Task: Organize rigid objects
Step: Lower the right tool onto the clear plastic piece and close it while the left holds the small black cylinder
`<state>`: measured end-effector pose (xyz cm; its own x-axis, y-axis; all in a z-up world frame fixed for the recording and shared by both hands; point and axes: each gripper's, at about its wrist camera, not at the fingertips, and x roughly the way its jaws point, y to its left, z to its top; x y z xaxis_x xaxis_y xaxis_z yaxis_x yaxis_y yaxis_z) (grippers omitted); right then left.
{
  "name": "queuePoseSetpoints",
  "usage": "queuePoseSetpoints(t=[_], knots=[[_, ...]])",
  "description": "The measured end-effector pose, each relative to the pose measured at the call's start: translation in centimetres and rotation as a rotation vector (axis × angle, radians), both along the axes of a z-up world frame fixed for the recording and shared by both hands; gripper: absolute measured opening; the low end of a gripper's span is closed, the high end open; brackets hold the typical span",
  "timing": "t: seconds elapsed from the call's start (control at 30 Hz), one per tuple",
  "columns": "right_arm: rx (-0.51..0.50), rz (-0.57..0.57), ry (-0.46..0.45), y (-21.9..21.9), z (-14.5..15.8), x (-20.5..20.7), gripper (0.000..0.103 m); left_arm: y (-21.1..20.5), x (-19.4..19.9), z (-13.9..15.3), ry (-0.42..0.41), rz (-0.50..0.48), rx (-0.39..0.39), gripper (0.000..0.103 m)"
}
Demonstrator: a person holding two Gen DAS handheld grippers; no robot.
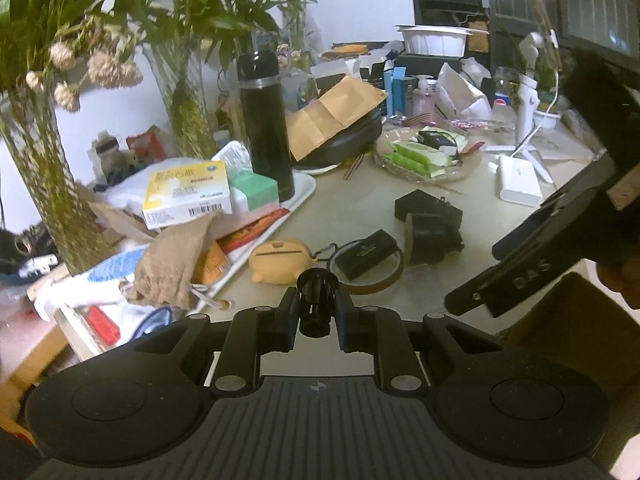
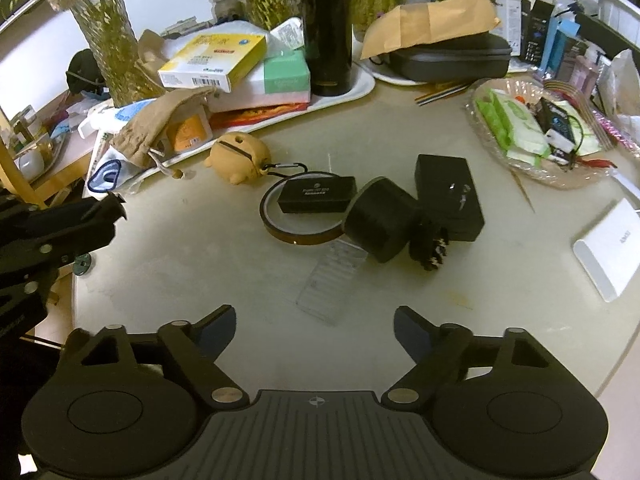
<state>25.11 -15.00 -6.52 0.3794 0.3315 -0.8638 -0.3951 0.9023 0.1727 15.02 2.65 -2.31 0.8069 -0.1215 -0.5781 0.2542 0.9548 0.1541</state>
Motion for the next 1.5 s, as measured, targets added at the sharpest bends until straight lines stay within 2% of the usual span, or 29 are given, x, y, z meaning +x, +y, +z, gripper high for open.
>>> queuePoseSetpoints(t=[0.23, 0.4, 0.5, 0.63, 0.7, 1.07, 1.2, 1.3, 1.4, 1.47, 1.5], knots=[[-0.013, -0.045, 0.037, 1.3, -1.9, 1.8, 0.076, -0.3, 0.0, 0.1, -0.025, -0.006, 0.033, 0.019], [-0.032, -0.070, 0.057, 2.1, -3.3, 2.8, 0.068, 0.0, 0.1, 0.2, -0.012, -0.006, 0.010, 0.019], [-0.050, -0.076, 0.052, 2.5, -3.9, 3.1, 0.061, 0.2, 0.2, 0.2, 0.004, -0.008, -0.016, 0.019], [-0.067, -0.085, 0.048, 2.9, -4.5, 3.4, 0.045, 0.3, 0.3, 0.2, 0.012, -0.014, -0.033, 0.019], [-0.065, -0.094, 0.045, 2.8, -4.7, 3.5, 0.043, 0.3, 0.4, 0.3, 0.016, -0.013, -0.043, 0.019], [-0.063, -0.075, 0.070, 2.2, -4.5, 3.1, 0.036, 0.2, 0.6, 0.2, 0.030, -0.011, -0.050, 0.019], [-0.083, -0.058, 0.073, 2.4, -4.5, 3.1, 0.038, 0.2, 0.6, 0.2, 0.037, -0.012, -0.061, 0.019], [-0.098, -0.050, 0.071, 2.7, -4.8, 3.3, 0.046, 0.2, 0.7, 0.2, 0.040, -0.013, -0.062, 0.019], [-0.111, -0.057, 0.054, 3.0, -4.9, 3.4, 0.047, 0.4, 0.7, 0.1, 0.044, -0.010, -0.065, 0.019], [-0.112, -0.060, 0.051, 2.9, -4.8, 3.4, 0.042, 0.4, 0.8, 0.1, 0.048, -0.010, -0.070, 0.019], [-0.107, -0.057, 0.052, 2.9, -4.8, 3.3, 0.036, 0.4, 0.8, 0.1, 0.049, -0.009, -0.071, 0.019]])
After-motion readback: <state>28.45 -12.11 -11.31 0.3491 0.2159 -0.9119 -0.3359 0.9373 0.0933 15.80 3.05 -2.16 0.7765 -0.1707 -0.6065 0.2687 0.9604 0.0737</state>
